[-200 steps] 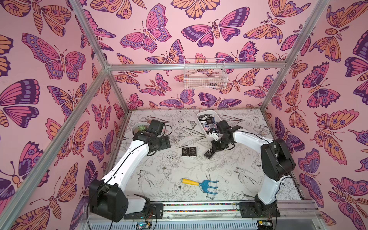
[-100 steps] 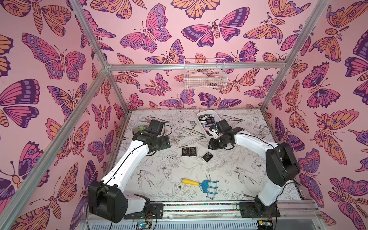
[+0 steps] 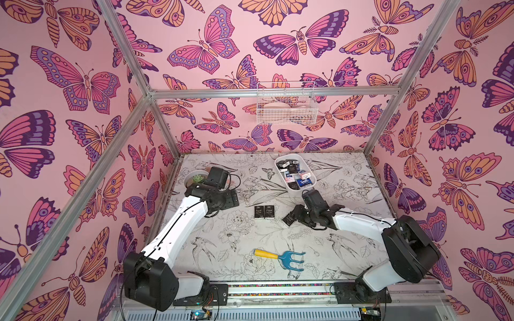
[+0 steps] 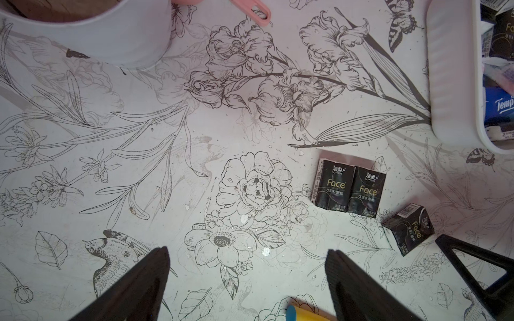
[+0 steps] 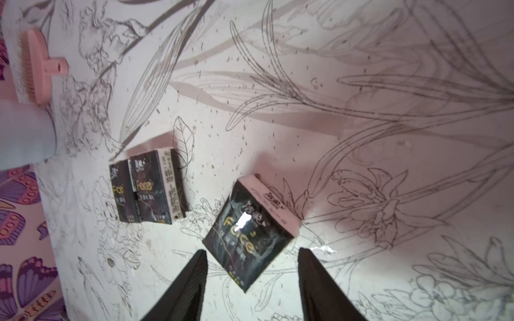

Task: Take the pocket tissues out of the storage box
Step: Place the pocket tissues at the center of the board, then adjust the pocket tissues at the center of the board.

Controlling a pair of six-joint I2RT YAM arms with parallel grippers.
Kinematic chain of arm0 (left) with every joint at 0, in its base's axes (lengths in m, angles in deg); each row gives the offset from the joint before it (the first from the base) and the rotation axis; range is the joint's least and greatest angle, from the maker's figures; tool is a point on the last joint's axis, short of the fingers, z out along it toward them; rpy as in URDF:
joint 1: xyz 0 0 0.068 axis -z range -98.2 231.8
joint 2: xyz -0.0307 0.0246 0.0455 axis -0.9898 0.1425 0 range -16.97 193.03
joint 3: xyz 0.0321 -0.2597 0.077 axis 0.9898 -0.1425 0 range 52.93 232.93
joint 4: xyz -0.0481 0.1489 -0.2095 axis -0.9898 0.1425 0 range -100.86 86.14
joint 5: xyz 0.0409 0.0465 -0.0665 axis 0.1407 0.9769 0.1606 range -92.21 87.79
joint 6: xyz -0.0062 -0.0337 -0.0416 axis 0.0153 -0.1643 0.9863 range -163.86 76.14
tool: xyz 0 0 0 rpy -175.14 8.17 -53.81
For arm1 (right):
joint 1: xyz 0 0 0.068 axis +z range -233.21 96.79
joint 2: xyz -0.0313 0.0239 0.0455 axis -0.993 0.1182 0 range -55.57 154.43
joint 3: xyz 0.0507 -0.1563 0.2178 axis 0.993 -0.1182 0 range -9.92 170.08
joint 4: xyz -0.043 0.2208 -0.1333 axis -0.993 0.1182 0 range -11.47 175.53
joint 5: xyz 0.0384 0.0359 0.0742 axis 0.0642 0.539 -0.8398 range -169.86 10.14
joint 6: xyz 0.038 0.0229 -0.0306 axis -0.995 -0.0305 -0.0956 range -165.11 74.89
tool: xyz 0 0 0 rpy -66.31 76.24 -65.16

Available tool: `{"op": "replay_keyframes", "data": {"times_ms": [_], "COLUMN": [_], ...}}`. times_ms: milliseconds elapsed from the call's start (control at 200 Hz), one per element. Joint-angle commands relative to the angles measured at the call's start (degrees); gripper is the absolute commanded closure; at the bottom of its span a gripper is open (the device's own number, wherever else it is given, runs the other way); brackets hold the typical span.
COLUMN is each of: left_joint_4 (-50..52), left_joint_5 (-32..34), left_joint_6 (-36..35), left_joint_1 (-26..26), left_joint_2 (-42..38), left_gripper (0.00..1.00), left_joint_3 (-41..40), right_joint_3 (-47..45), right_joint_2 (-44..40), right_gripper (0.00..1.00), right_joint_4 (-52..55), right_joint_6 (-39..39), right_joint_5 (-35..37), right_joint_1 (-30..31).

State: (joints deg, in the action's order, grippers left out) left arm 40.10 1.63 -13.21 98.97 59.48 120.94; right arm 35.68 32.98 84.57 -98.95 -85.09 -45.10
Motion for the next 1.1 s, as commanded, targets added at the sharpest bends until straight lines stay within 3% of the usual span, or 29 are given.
{"op": "replay_keyframes", "data": {"times_ms": [0,210,761,901,1092], "left_joint_4": [-0.11,-0.14,-0.12,-0.12,-0.12], "left_joint_5": [0.11,0.23,0.3,0.72,0.92], "left_joint_6": [-0.73,-1.01,-0.94,-0.95,-0.8], "left_joint_1": [0.13,0.1,0.11,0.1,0.12], "left_joint_2": [-0.91,-0.51,-0.94,-1.56,-1.89], "left_gripper": [0.06,0.06,0.06,0.06,0.06], "left_joint_3": [-0.24,-0.16,-0.46,-0.94,-1.29], "right_joint_3": [-0.17,1.15,-1.84,-1.48,-1.57], "right_joint_2": [-0.76,1.01,2.98,4.16,5.07], "right_gripper": [0.44,0.44,0.43,0.47,0.6], "right_joint_4": [-2.26,-1.65,-2.7,-3.12,-4.15], "right_joint_6": [-4.8,-4.46,-6.63,-6.83,-7.01], "right_joint_5": [3.3,-0.02,0.16,0.28,0.2], "right_joint_1": [0.44,0.42,1.25,2.22,2.43]}}
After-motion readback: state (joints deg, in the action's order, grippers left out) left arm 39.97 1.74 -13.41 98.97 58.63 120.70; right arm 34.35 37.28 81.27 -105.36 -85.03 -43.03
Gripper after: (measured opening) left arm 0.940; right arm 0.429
